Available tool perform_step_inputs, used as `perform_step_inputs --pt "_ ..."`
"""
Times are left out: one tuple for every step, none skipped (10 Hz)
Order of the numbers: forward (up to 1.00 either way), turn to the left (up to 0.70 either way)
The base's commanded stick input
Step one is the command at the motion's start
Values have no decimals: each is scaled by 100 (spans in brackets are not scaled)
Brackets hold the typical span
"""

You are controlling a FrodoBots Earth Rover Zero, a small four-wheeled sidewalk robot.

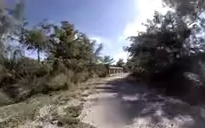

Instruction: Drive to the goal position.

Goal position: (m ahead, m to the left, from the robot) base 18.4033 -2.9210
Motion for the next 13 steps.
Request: perform_step_inputs --pt "85 0" --pt "85 0" --pt "85 0" --pt "85 0" --pt "85 0" --pt "85 0" --pt "85 0" --pt "85 0" --pt "85 0" --pt "85 0" --pt "85 0" --pt "85 0" --pt "85 0"
